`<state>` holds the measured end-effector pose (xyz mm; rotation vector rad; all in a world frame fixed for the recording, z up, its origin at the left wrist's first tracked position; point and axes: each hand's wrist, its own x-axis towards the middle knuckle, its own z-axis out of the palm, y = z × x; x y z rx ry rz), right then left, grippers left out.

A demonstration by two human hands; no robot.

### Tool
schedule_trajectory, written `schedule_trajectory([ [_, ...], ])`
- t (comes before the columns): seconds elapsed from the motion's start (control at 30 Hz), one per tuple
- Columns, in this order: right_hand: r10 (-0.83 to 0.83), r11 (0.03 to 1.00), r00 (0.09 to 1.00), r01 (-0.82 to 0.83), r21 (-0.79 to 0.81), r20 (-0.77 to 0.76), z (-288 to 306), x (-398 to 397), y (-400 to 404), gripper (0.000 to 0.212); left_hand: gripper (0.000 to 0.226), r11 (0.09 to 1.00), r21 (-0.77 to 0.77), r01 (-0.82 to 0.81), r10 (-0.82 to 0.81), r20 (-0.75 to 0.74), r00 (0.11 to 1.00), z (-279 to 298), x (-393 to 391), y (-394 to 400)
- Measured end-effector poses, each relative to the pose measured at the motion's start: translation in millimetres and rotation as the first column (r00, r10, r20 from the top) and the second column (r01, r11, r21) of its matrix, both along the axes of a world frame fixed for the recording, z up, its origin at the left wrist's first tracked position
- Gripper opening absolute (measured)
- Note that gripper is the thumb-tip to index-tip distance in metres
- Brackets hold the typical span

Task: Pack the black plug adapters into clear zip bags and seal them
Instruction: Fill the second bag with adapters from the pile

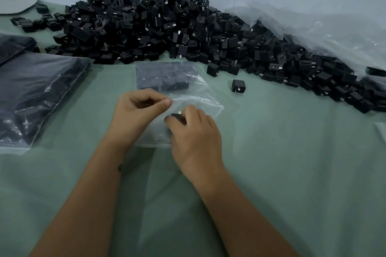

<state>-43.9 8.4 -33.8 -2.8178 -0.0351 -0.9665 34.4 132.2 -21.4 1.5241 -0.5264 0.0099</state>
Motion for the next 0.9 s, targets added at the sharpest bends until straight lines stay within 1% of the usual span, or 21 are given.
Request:
schedule_trajectory([
  [0.03,0.016,1.000,0.999,-0.016,-0.012,-0.027,0,0,0,0.016,0.004,1.000,-0.023,0.013,-0.013,-0.008,1.000,1,0,1],
  [0.07,0.019,0.999,0.997,-0.021,-0.024,-0.080,-1,0,1,0.015,0.003,0.999,-0.040,0.036,-0.037,-0.014,0.999,1,0,1],
  [0.17,-0.005,0.998,0.964,-0.011,-0.062,-0.267,-1,2,2,0.038,0.007,0.988,-0.052,0.148,-0.150,-0.018,0.989,1,1,2],
  [0.23,-0.025,0.998,0.950,0.008,-0.058,-0.312,0,3,2,0.047,0.008,0.981,-0.034,0.192,-0.193,-0.011,0.981,1,1,1],
  [0.27,-0.042,0.998,0.946,0.023,-0.062,-0.321,0,4,2,0.048,0.005,0.982,-0.034,0.188,-0.189,-0.013,0.982,0,1,1],
  [0.3,-0.064,0.996,0.943,0.040,-0.080,-0.328,1,4,3,0.046,0.004,0.986,-0.041,0.160,-0.161,-0.020,0.987,0,1,1],
  [0.4,-0.137,0.988,0.926,0.100,-0.121,-0.351,3,4,4,0.036,0.020,0.997,-0.064,-0.048,0.044,-0.056,0.997,-3,5,4],
  [0.5,-0.129,0.991,0.947,0.116,-0.061,-0.294,1,3,3,0.024,0.026,0.962,-0.072,-0.262,0.254,-0.106,0.961,-8,10,7],
  [0.57,-0.111,0.994,0.960,0.102,-0.046,-0.258,-2,5,3,0.024,0.024,0.937,-0.035,-0.346,0.340,-0.125,0.932,-11,11,6],
  [0.63,-0.101,0.994,0.941,0.086,-0.061,-0.323,-4,8,3,0.032,0.022,0.925,0.016,-0.379,0.377,-0.145,0.915,-13,11,4],
  [0.7,-0.125,0.992,0.921,0.109,-0.064,-0.369,-9,11,0,0.034,0.021,0.920,0.065,-0.387,0.392,-0.156,0.907,-15,13,3],
  [0.83,-0.171,0.985,0.918,0.154,-0.076,-0.358,-12,11,-2,0.038,0.020,0.911,0.103,-0.399,0.410,-0.145,0.900,-19,15,2],
  [0.9,-0.178,0.984,0.912,0.162,-0.074,-0.369,-11,11,-3,0.047,0.017,0.890,0.153,-0.429,0.448,-0.126,0.885,-20,17,2],
])
